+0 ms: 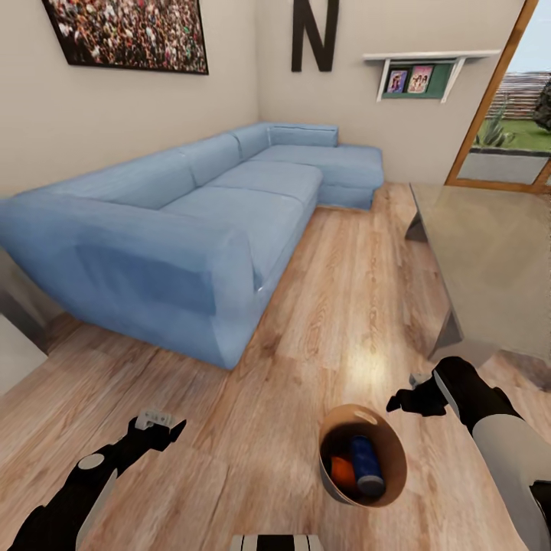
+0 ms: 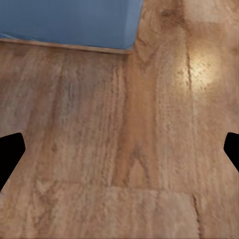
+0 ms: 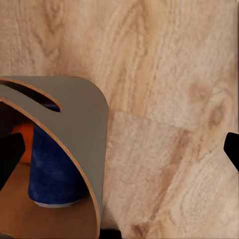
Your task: Put the three can of soda from the living room inside the tash can in the kitchen.
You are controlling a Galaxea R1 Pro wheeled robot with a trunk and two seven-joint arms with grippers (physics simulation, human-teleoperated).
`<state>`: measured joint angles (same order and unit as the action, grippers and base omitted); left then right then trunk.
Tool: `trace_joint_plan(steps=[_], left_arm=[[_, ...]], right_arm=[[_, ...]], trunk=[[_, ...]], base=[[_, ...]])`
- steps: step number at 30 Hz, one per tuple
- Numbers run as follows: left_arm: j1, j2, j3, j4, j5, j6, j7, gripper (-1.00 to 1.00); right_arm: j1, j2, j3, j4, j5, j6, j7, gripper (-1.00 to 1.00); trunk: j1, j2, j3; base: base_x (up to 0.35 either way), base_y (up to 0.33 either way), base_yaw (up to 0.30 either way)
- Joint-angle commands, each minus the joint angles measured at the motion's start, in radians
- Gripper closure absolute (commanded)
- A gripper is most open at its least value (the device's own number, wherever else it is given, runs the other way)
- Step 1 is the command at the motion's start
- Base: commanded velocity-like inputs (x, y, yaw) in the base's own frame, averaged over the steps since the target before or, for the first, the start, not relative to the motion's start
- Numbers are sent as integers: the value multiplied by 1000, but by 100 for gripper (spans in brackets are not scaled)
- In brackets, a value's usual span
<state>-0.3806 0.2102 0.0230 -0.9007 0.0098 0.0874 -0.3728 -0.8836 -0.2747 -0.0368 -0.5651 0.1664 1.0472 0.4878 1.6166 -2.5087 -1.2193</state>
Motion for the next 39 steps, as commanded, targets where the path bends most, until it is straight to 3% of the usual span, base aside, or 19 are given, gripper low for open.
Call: trace_joint_plan(steps=[1,9,10,12,13,15,17,18,22,23,28,33,39], left_arm=[[0,0,0,0,0,0,0,-100],[-1,0,-1,2,-1,1,0,-100],[0,0,-1,2,-1,1,0,-100],[-1,0,-2,2,-1,1,0,-100],[0,0,-2,2,-1,1,0,-100],[-1,0,-2,2,-1,1,0,-100],[-1,0,-2,3,-1,1,0,-100],[-1,0,-2,7,-1,1,0,-100],[-1,0,-2,23,0,0,0,-100],[-1,0,-2,31,1,0,0,-100],[0,0,-2,37,0,-1,1,-100],[-1,0,-3,63,1,-5,19,-100],[-1,0,-6,83,0,-19,38,-100]], right_arm=[[1,0,0,-3,1,0,0,-100],[21,5,0,-173,2,0,-1,-100],[54,7,-2,-251,2,0,-4,-100],[83,8,-3,-311,1,0,-3,-100],[129,9,-6,-405,-3,0,-3,-100],[165,10,-8,-468,-5,0,-2,-100],[249,10,-12,-597,-8,0,0,-100],[341,11,-17,-718,-9,0,0,-100],[396,13,-46,-766,-11,-6,1,-100],[449,16,-88,-782,-11,-111,2,-100],[542,20,-110,-789,-11,-261,-3,-100],[578,29,-114,-789,-11,-346,-8,-100],[592,44,-122,-788,-10,-375,-12,-100]], trunk=[[0,0,4],[-4,2,35],[-4,2,39],[-5,3,47],[-6,3,50],[-7,4,58],[-8,4,66],[-8,4,70],[-10,5,85],[-10,5,89],[-13,7,108],[-15,8,128],[-24,23,149]], base=[[0,0,0],[0,0,0],[0,0,0],[0,0,0],[0,0,0],[0,0,0],[0,0,0],[0,0,0],[0,0,0],[0,0,0],[0,0,0],[0,0,0],[0,0,0]])
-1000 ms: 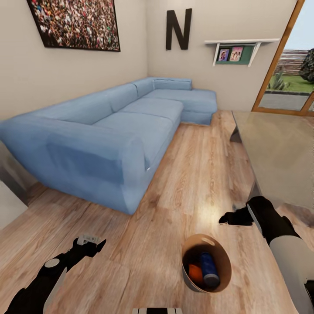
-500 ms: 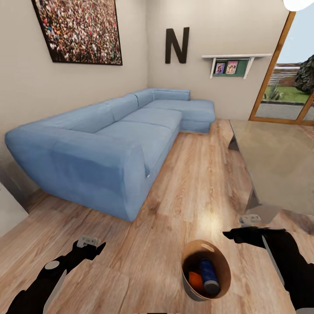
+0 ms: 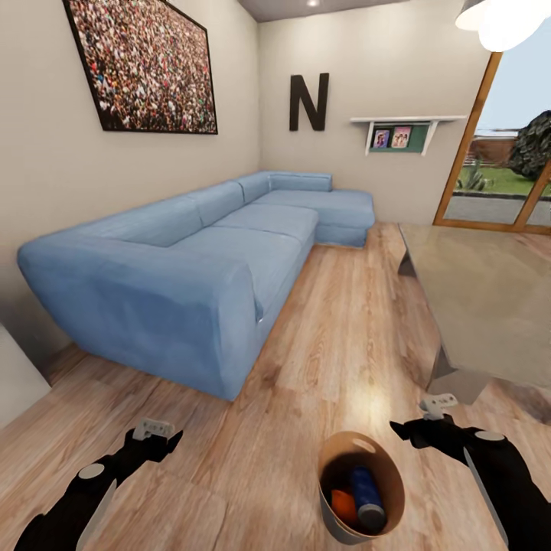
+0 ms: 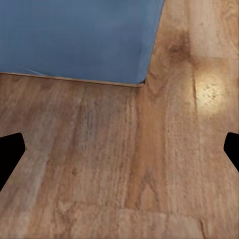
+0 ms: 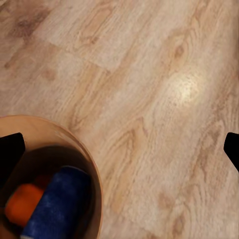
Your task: Put the three can of soda from the living room inside the tash can in the kitchen.
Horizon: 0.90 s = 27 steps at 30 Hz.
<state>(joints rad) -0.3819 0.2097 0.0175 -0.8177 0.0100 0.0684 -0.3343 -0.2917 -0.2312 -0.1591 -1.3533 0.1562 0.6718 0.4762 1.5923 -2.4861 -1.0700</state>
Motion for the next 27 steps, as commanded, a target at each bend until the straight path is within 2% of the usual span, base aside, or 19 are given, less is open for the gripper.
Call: trace_joint_plan(steps=[1,12,15,19,23,27], left_arm=[[0,0,0,1,0,-1,1,-100],[0,-1,-1,4,-2,3,6,-100],[0,-1,-1,5,-2,2,26,-100],[0,0,-2,5,0,-5,55,-100],[5,0,-2,6,0,-54,66,-100],[36,0,-1,29,1,-103,72,-100]], right_arm=[[1,1,-1,0,0,-1,0,-100],[18,4,-3,17,-2,-8,7,-100],[31,5,-3,23,-3,-41,3,-100],[65,5,-4,31,-3,-123,-2,-100],[114,7,-25,35,-4,-187,-3,-100],[156,20,-40,39,-4,-255,-4,-100]], trunk=[[-4,7,3],[-46,84,38],[-58,105,47],[-73,133,60],[-88,161,72],[-104,189,85]], base=[[0,0,0],[0,0,0],[0,0,0],[0,0,0],[0,0,0],[0,0,0]])
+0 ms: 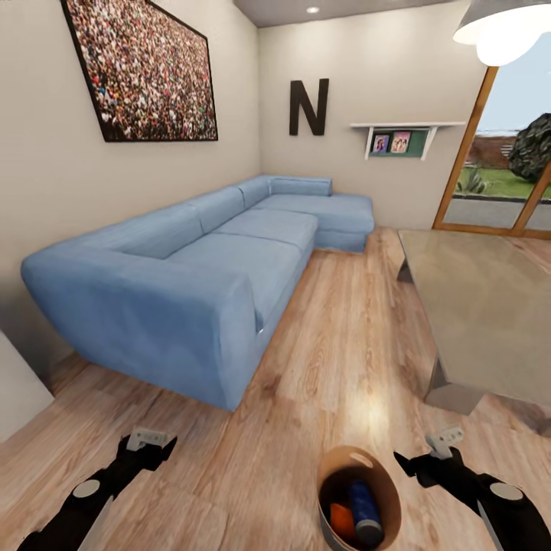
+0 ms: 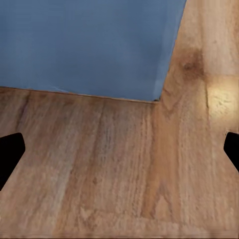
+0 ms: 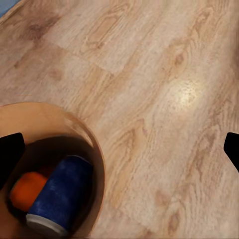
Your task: Put the three can of soda from the living room inside the tash can in the kitchen.
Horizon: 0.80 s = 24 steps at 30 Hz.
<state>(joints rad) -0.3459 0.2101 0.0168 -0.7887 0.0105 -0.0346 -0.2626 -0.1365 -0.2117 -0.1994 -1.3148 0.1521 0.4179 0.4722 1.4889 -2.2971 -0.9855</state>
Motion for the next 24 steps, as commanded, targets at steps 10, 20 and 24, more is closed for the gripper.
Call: trace_joint_plan(steps=[10,20,24], left_arm=[[140,0,5,183,2,-286,5,-100],[156,1,5,486,2,-591,56,-100],[157,2,5,565,2,-673,61,-100]], right_arm=[[102,42,-62,120,1,-229,-3,-100],[134,64,-93,257,1,-316,-4,-100],[136,65,-96,301,2,-347,-4,-100]], trunk=[[-38,70,31],[-77,140,63],[-92,168,75]], base=[[0,0,0],[0,0,0],[0,0,0]])
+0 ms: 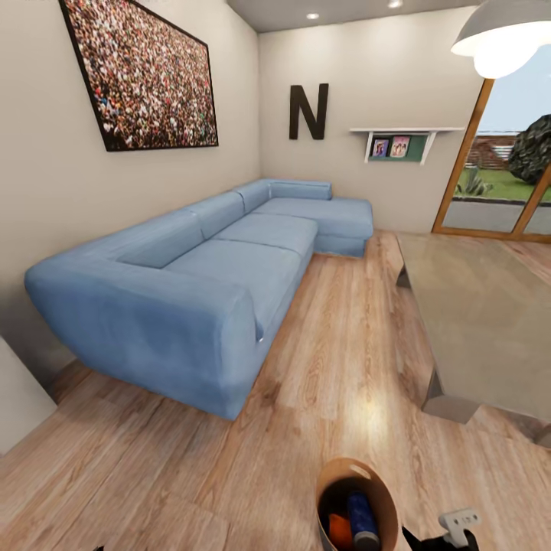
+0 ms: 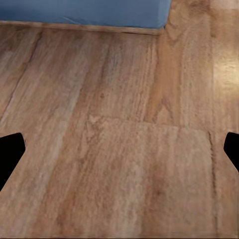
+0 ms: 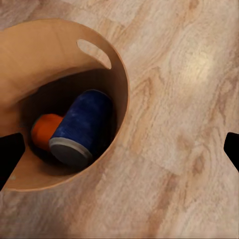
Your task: Put the three can of soda from the living room inside the tash can in the kitchen.
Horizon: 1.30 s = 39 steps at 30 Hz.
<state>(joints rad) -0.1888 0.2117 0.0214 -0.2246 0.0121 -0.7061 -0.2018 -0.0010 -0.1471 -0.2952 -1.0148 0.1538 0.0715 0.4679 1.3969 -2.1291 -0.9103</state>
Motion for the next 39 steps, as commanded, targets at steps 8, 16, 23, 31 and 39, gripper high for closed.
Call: trace_joint_plan(steps=[8,16,23,31,39], left_arm=[[19,0,0,54,1,-59,2,-100],[30,-1,0,60,1,-78,2,-100],[44,0,0,61,0,-90,2,-100],[71,0,0,62,1,-121,2,-100],[111,0,0,62,5,-157,4,-100]], right_arm=[[1,0,-45,104,3,-157,-1,-100],[1,-4,-61,160,4,-217,0,-100],[1,-8,-63,235,4,-289,0,-100],[1,-12,-64,353,3,-430,-1,-100],[1,-15,-88,487,4,-551,-1,-100]], trunk=[[-31,56,25],[-61,112,50],[-88,161,72],[-119,217,97],[-150,273,122]], base=[[0,0,0],[0,0,0],[0,0,0],[0,0,0],[0,0,0]])
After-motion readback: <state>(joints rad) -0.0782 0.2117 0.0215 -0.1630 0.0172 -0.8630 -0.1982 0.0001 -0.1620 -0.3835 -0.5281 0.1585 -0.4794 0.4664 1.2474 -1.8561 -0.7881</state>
